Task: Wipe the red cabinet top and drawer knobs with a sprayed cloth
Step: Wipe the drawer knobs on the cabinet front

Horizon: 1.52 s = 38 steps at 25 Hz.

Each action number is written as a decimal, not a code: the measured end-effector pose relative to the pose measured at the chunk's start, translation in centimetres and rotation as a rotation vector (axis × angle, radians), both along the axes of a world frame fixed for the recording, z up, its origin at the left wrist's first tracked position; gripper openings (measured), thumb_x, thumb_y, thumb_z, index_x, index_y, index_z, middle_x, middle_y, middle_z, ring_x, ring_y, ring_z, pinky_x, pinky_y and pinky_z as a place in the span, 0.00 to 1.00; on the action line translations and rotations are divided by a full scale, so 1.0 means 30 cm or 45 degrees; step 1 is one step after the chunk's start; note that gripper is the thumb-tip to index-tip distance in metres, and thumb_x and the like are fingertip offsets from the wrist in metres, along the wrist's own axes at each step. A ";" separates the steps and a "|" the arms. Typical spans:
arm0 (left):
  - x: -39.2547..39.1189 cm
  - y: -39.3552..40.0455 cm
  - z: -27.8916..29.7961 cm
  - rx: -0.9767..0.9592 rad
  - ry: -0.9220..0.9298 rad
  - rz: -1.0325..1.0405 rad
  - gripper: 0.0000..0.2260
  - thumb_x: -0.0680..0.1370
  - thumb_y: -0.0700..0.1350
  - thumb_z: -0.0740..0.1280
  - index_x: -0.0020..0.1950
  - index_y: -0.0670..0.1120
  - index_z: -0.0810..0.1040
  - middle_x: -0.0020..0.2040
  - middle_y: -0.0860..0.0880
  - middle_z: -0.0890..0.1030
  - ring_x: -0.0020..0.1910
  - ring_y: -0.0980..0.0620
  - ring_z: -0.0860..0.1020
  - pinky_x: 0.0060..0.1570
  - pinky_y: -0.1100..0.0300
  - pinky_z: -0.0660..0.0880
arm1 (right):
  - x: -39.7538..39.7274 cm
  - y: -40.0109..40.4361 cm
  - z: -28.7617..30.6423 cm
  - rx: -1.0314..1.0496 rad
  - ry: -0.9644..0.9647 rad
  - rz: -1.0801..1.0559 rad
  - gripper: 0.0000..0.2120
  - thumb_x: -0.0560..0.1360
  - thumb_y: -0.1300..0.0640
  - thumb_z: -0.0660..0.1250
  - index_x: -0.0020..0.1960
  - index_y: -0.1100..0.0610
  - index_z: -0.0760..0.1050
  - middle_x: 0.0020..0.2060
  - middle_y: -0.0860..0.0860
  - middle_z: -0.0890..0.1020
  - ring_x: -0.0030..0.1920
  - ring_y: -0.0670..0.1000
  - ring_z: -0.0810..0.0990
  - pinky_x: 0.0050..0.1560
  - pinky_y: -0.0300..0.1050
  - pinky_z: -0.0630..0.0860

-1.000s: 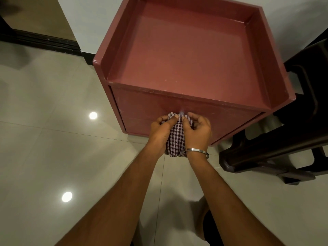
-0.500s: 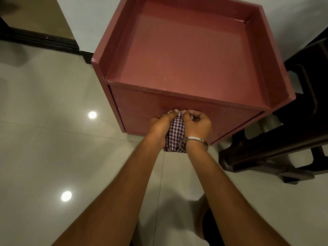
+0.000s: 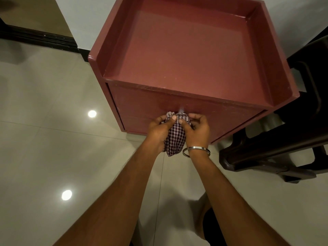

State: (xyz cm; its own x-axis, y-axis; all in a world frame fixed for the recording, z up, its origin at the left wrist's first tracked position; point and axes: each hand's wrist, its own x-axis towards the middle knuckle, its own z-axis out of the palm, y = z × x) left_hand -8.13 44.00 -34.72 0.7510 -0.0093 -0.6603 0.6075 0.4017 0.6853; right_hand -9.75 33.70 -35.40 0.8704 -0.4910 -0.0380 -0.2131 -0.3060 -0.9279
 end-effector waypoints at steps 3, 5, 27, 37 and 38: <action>0.002 -0.012 -0.020 0.088 -0.030 -0.016 0.15 0.74 0.44 0.72 0.59 0.42 0.77 0.50 0.44 0.83 0.47 0.47 0.83 0.46 0.53 0.81 | 0.015 -0.007 -0.013 0.083 0.074 -0.024 0.15 0.67 0.60 0.76 0.51 0.59 0.74 0.44 0.52 0.81 0.43 0.52 0.80 0.45 0.43 0.79; 0.005 -0.014 -0.043 0.134 -0.044 -0.023 0.15 0.74 0.45 0.73 0.57 0.42 0.78 0.51 0.43 0.83 0.50 0.46 0.83 0.50 0.52 0.80 | 0.024 -0.004 -0.025 0.119 0.113 -0.045 0.15 0.68 0.61 0.75 0.51 0.61 0.74 0.44 0.52 0.80 0.43 0.50 0.79 0.45 0.41 0.78; -0.108 0.019 -0.326 0.611 -0.166 -0.344 0.10 0.76 0.43 0.69 0.57 0.48 0.75 0.54 0.48 0.80 0.53 0.48 0.79 0.57 0.50 0.76 | -0.144 0.007 -0.320 0.333 0.280 0.029 0.10 0.72 0.63 0.70 0.52 0.54 0.78 0.50 0.56 0.83 0.52 0.56 0.81 0.55 0.55 0.79; -0.060 -0.031 -0.444 0.740 -0.194 -0.269 0.13 0.76 0.41 0.68 0.60 0.43 0.73 0.51 0.51 0.76 0.49 0.53 0.75 0.42 0.66 0.69 | -0.070 0.022 -0.464 0.280 0.221 -0.060 0.08 0.71 0.66 0.70 0.50 0.60 0.77 0.43 0.49 0.79 0.42 0.40 0.77 0.40 0.22 0.71; -0.054 -0.032 -0.453 0.710 -0.222 -0.231 0.13 0.76 0.40 0.68 0.60 0.42 0.73 0.50 0.51 0.76 0.48 0.54 0.75 0.41 0.68 0.70 | -0.056 0.028 -0.474 0.302 0.191 -0.076 0.08 0.71 0.66 0.70 0.49 0.59 0.76 0.42 0.46 0.79 0.42 0.40 0.77 0.40 0.23 0.72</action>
